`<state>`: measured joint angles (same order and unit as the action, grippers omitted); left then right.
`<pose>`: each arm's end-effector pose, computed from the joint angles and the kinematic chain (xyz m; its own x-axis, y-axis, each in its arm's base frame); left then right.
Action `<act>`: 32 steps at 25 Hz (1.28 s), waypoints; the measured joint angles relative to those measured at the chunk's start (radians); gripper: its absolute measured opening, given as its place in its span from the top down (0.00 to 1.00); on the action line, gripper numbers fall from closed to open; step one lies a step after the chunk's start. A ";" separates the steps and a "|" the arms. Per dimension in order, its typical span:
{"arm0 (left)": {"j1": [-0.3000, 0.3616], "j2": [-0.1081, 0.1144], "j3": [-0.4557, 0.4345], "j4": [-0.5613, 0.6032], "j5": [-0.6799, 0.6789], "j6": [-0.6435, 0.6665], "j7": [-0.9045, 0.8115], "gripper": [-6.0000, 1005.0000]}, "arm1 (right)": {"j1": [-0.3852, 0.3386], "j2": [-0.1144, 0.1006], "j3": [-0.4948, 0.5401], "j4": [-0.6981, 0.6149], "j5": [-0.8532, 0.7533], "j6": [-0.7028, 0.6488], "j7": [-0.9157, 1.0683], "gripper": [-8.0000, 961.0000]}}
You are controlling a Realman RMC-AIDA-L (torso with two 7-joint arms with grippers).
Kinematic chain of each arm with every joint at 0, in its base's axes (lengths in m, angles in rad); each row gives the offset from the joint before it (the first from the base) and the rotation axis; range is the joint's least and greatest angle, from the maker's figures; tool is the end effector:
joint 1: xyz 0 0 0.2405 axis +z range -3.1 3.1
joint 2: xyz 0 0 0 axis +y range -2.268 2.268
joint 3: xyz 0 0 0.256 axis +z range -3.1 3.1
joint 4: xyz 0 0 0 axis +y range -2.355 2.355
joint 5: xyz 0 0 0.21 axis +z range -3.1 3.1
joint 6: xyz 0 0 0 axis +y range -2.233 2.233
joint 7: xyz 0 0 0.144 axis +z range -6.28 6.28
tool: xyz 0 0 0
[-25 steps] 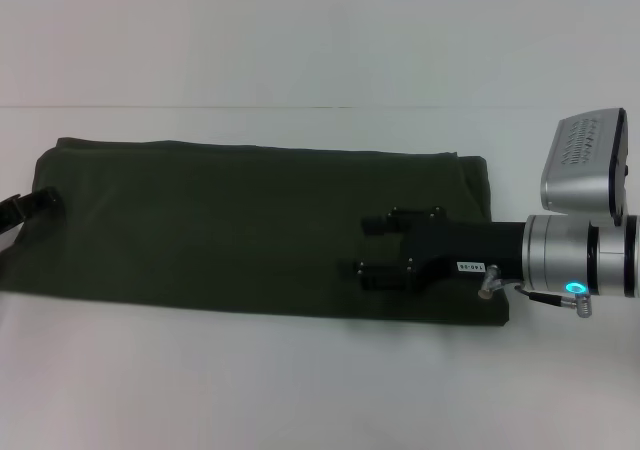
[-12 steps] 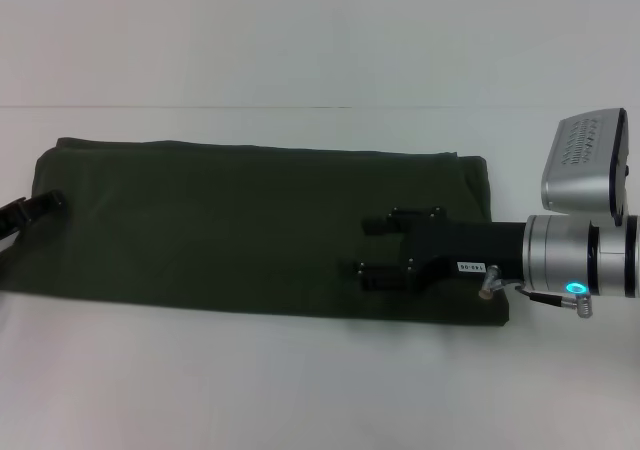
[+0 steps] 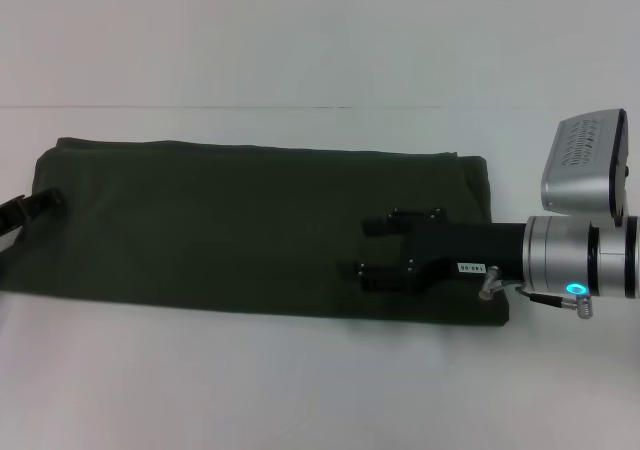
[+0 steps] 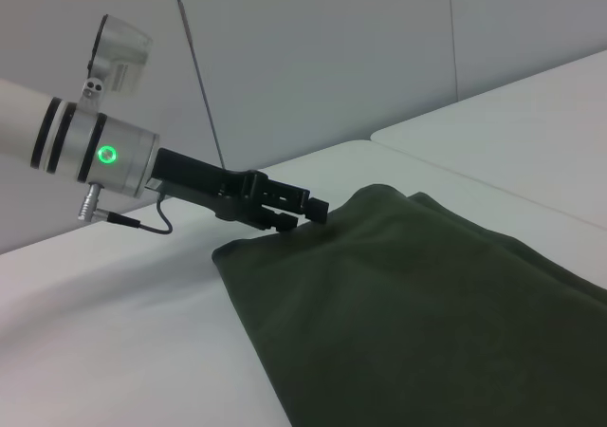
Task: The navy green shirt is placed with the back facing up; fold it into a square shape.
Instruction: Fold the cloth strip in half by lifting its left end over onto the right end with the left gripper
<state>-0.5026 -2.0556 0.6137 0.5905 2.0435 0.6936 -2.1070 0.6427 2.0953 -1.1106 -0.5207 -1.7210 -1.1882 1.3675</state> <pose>-0.3797 0.3797 0.0484 0.1689 0.5809 0.7962 0.9470 0.1284 -0.2946 0.2193 0.3650 -0.0659 0.8453 -0.3147 -0.4317 -0.4242 -0.8867 -0.1842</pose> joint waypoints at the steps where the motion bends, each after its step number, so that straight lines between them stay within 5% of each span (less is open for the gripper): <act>1: 0.000 0.000 -0.002 0.000 -0.001 -0.001 0.002 0.14 | 0.000 0.000 0.000 0.000 0.000 0.000 0.000 0.18; 32: -0.004 -0.001 0.001 -0.013 0.001 -0.011 0.004 0.14 | 0.000 0.000 0.000 -0.002 0.000 -0.001 0.002 0.18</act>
<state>-0.5062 -2.0569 0.6150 0.5772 2.0448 0.6824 -2.1032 0.6427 2.0953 -1.1106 -0.5231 -1.7212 -1.1890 1.3699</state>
